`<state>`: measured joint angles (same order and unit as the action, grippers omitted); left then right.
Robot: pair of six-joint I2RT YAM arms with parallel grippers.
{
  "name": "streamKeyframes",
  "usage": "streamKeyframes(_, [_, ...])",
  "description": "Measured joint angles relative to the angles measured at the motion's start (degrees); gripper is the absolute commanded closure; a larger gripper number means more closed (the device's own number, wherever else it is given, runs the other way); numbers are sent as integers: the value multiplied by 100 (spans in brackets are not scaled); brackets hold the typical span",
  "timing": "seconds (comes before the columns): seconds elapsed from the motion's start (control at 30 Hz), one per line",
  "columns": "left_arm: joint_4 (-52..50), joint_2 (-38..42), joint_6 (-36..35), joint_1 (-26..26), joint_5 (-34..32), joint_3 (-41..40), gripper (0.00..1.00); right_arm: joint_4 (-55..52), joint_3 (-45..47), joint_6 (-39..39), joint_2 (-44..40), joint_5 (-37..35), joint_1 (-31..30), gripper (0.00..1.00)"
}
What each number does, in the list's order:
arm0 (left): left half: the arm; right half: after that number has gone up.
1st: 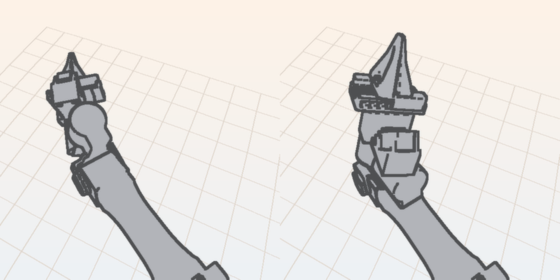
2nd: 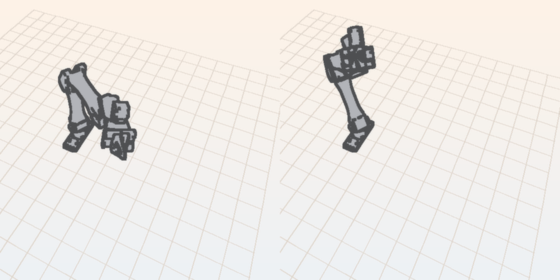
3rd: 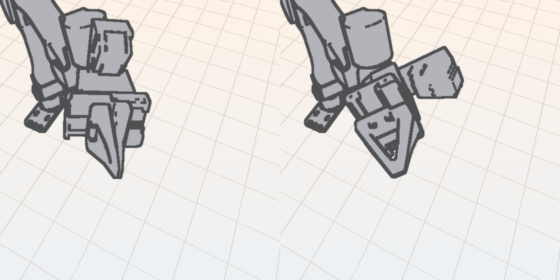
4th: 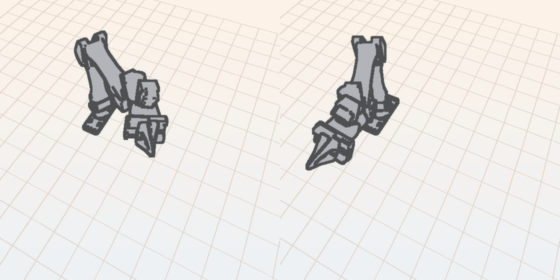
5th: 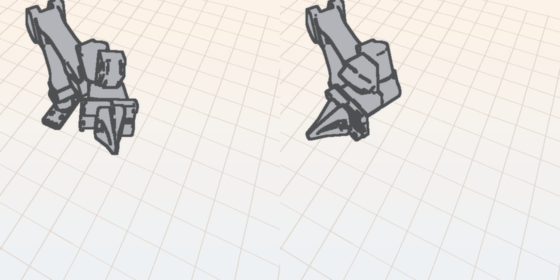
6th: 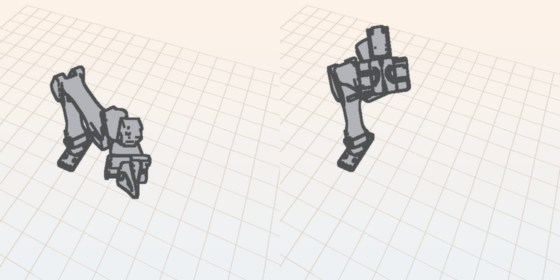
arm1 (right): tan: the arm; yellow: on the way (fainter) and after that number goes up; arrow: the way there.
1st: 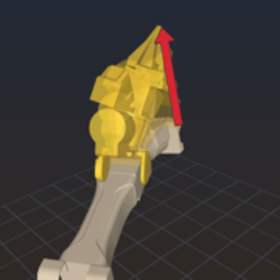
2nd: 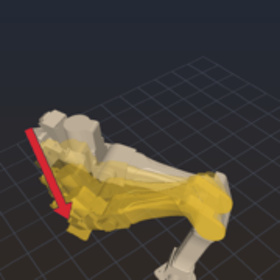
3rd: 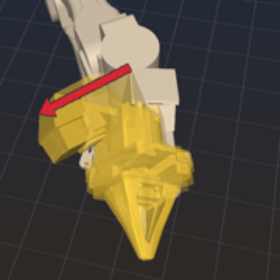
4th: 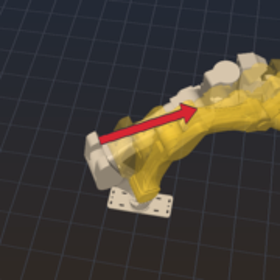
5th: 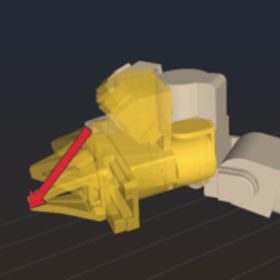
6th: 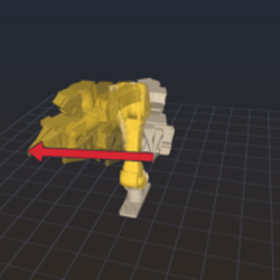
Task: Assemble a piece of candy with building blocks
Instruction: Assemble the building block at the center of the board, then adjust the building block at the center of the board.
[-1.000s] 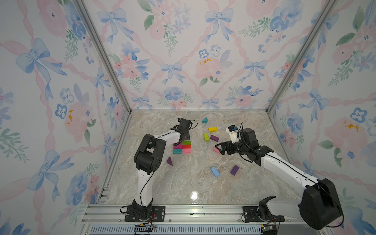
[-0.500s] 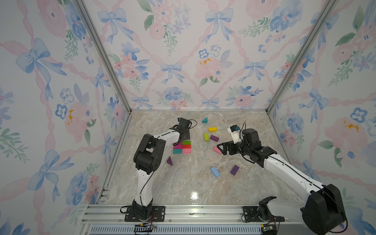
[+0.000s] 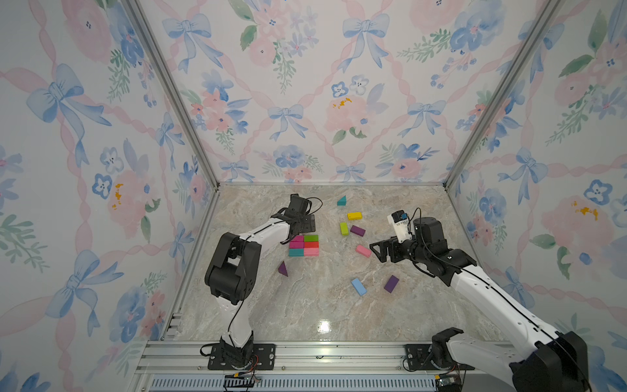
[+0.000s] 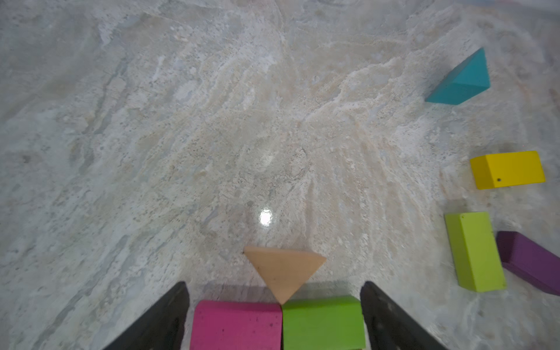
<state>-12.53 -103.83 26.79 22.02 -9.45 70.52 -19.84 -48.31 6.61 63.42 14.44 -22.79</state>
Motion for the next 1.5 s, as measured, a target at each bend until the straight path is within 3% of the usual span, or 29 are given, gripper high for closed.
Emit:
streamKeyframes(0.17, [-48, 1453, -61, -310, 306, -1108, 5, -20, 4, -20, -9, -17, -479, 1])
streamKeyframes(0.3, [-127, 1947, -55, -280, 514, -1829, 5, 28, 13, 0, 48, -33, -872, 1])
streamKeyframes(0.53, [-243, 1969, 50, -254, 632, -2479, 5, 155, 76, 28, 214, -31, -1104, 1])
streamKeyframes(1.0, [-234, 1967, 52, 323, 914, -2826, 6, 273, 125, 46, 273, -42, -1104, 1])
streamKeyframes(1.33, [-234, 2129, 245, 1298, 1123, -2894, 7, 291, 125, 72, 540, -122, -1108, 1])
streamKeyframes(1.5, [-234, 2203, 240, 1357, 1270, -2822, 7, 291, 125, 83, 542, -144, -1108, 1])
